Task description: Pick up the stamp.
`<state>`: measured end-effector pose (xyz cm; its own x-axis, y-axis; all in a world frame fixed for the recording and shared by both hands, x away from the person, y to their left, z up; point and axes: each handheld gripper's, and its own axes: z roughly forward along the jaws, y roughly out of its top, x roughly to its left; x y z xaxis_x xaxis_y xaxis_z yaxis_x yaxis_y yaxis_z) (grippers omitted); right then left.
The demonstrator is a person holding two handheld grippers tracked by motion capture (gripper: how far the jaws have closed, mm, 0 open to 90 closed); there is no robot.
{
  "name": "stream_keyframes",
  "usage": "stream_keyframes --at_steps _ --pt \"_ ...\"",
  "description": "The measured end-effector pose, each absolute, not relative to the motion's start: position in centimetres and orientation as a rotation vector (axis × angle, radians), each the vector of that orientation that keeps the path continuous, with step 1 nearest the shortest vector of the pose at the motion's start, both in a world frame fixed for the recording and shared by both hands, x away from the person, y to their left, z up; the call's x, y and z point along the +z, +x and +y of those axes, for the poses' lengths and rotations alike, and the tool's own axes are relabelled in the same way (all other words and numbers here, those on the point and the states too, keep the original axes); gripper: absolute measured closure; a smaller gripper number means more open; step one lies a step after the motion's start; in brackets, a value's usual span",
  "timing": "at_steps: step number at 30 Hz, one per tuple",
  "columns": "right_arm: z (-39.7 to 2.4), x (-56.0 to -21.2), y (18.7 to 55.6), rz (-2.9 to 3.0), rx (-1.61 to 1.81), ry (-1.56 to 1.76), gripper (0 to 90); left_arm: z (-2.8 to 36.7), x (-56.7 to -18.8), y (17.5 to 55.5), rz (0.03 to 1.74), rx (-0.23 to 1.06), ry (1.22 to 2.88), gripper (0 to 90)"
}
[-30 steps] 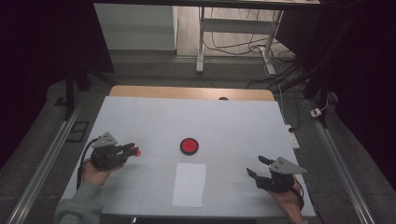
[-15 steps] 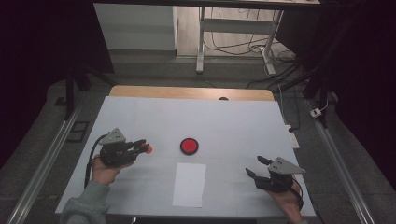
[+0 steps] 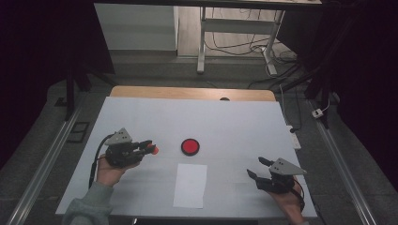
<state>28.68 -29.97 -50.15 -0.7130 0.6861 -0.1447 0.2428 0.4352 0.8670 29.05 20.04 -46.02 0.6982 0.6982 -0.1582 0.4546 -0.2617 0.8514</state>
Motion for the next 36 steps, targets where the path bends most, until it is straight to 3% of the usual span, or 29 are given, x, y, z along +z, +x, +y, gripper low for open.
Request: stream_keyframes --at_steps 36 --pt "-29.8 -50.2 28.7 2.214 1.221 0.779 33.2 14.4 -45.7 28.9 0.736 0.202 1.964 72.5"
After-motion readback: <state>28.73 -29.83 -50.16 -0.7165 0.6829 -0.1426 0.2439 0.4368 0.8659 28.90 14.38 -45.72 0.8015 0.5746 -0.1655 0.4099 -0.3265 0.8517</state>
